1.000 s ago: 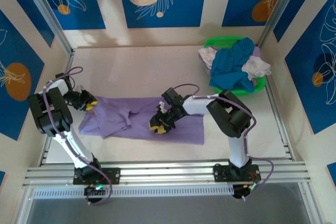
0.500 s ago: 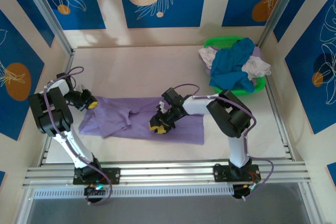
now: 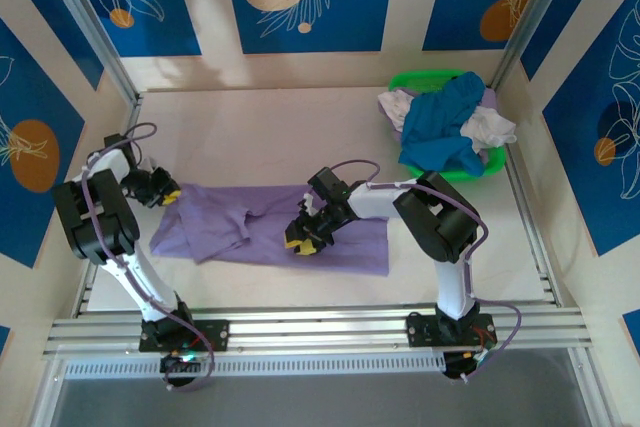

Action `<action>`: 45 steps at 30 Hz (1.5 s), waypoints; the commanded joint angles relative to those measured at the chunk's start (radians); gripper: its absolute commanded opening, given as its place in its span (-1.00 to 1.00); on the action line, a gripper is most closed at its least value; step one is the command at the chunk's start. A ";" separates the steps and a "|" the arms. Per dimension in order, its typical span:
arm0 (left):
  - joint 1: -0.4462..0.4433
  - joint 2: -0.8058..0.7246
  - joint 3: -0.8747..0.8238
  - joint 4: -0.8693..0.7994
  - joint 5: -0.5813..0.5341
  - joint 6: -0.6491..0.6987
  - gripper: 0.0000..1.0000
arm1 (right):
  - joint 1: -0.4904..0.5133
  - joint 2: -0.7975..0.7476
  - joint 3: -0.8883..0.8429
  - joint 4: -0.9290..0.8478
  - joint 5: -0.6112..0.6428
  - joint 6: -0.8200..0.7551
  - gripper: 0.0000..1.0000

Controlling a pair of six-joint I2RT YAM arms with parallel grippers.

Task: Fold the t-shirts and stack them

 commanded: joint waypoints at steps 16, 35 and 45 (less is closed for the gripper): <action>-0.005 0.078 0.110 -0.016 -0.032 0.007 -0.51 | 0.004 0.057 -0.032 -0.056 0.074 -0.003 -0.17; -0.016 0.111 0.128 0.046 0.021 -0.036 -0.98 | 0.001 0.063 -0.035 -0.054 0.076 0.000 -0.18; -0.016 0.141 0.287 -0.096 -0.007 -0.053 -0.98 | -0.002 0.077 -0.049 -0.068 0.090 0.004 -0.17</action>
